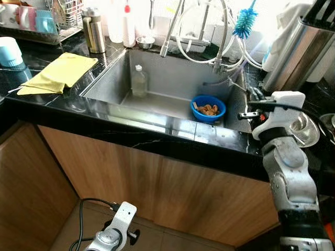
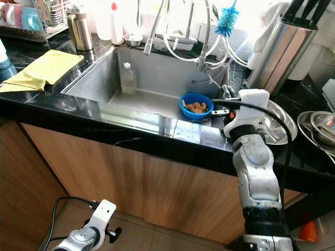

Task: Kitchen organization

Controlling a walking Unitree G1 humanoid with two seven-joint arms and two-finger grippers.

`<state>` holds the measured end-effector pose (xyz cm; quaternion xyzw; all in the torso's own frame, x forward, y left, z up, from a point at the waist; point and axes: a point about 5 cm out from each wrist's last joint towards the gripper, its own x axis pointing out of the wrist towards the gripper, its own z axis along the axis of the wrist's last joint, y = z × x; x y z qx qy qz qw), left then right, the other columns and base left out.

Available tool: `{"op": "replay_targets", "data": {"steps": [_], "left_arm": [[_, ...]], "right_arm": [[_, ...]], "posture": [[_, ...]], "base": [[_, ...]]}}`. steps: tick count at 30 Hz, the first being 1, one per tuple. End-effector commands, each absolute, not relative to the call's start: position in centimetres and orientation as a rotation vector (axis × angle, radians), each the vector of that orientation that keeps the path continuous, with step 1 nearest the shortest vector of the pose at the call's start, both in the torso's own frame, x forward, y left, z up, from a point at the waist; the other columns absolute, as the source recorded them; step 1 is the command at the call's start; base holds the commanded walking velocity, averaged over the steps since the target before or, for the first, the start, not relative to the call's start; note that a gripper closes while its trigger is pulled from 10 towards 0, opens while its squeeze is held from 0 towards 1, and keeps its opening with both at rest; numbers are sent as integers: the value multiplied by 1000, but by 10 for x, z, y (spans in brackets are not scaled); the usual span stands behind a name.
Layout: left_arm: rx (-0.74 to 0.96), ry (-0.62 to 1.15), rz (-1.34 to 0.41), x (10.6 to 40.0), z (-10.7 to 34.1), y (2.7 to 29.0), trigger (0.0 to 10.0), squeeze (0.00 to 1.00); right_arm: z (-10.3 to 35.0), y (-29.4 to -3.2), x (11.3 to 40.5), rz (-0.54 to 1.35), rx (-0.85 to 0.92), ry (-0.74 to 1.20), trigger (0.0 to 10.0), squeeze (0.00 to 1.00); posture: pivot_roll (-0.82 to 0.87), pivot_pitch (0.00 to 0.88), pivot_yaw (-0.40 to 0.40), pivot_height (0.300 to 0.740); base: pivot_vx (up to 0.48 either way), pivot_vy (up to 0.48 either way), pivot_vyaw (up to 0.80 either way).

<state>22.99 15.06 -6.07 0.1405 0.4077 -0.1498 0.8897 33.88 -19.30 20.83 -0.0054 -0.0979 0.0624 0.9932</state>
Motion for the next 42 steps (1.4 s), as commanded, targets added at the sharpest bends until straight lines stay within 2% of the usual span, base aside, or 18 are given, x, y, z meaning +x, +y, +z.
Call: {"op": "replay_targets", "data": {"steps": [1, 12, 19, 30, 31, 32, 33, 34, 42], "left_arm": [[293, 869, -311, 225, -64, 150, 10000, 0], [291, 872, -306, 225, -64, 152, 10000, 0], [291, 872, -308, 224, -65, 152, 10000, 0], [289, 878, -304, 222, -66, 152, 10000, 0], [289, 878, -305, 222, -66, 152, 10000, 0], [290, 878, -306, 222, -66, 152, 10000, 0], [290, 878, -306, 222, -66, 152, 10000, 0], [292, 878, -309, 222, -66, 153, 10000, 0], [295, 877, -313, 222, -66, 152, 10000, 0]], "right_arm": [[204, -199, 343, 101, -12, -141, 10000, 0], [193, -194, 367, 228, 30, -32, 10000, 0], [178, -206, 377, 190, 60, 55, 10000, 0], [163, -206, 379, 205, 69, 103, 10000, 0], [163, -206, 379, 208, 70, 102, 10000, 98], [162, -206, 379, 209, 70, 100, 10000, 753], [162, -206, 379, 209, 70, 100, 10000, 753], [162, -206, 379, 203, 57, 99, 10000, 839], [163, -207, 379, 193, 56, 90, 10000, 820]], "posture": [[122, 56, -109, 740], [136, 51, -114, 740], [141, 36, -119, 740], [150, 21, -122, 740], [149, 19, -121, 740], [149, 18, -121, 740], [149, 18, -121, 740], [148, 15, -121, 740], [149, 15, -121, 740]], "base": [[0, 0, 0], [0, 0, 0], [0, 0, 0], [0, 0, 0], [0, 0, 0], [0, 0, 0], [0, 0, 0], [0, 0, 0], [0, 0, 0]]}}
